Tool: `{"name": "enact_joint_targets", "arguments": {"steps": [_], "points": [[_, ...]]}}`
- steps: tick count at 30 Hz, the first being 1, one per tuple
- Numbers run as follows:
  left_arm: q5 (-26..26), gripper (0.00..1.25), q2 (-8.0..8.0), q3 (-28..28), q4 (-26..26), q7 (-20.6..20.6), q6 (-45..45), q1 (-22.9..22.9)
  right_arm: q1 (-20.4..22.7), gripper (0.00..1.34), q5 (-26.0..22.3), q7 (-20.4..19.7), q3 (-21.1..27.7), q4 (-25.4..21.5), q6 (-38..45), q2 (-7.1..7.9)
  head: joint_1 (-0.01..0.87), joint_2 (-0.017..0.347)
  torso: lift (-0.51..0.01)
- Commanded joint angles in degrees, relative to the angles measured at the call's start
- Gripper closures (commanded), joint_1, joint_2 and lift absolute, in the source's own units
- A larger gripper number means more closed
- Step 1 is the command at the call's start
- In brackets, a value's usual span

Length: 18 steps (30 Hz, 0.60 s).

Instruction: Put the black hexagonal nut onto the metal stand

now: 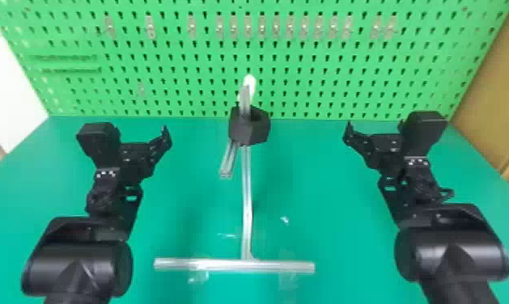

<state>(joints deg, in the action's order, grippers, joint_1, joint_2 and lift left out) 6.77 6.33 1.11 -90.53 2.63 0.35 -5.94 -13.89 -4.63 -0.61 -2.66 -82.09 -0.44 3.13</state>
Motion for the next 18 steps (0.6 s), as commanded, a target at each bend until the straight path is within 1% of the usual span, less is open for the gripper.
{"name": "enact_joint_targets", "arguments": {"steps": [1,6,11,18], "points": [[0.00,0.17,0.00,-0.23,0.00,0.00,0.00,-0.03,0.00,0.02,-0.38,-0.01,0.03,0.00,0.26,0.03,0.693,0.081,-0.001],[0.09,0.17,0.00,-0.76,-0.09,0.00,-0.18,0.05,0.35,0.03,-0.55,-0.01,0.20,0.00,0.26,-0.14,0.693,0.081,-0.001],[0.09,0.17,0.00,-0.84,-0.09,0.44,-0.53,0.49,0.88,0.03,-1.70,-0.01,1.43,0.00,0.18,-1.11,0.693,0.081,-0.001],[-0.17,0.17,0.00,-0.93,-0.09,0.62,-0.79,0.49,0.88,0.03,-2.75,-0.01,1.70,-0.09,0.18,-1.11,0.693,0.081,-0.001]]}}
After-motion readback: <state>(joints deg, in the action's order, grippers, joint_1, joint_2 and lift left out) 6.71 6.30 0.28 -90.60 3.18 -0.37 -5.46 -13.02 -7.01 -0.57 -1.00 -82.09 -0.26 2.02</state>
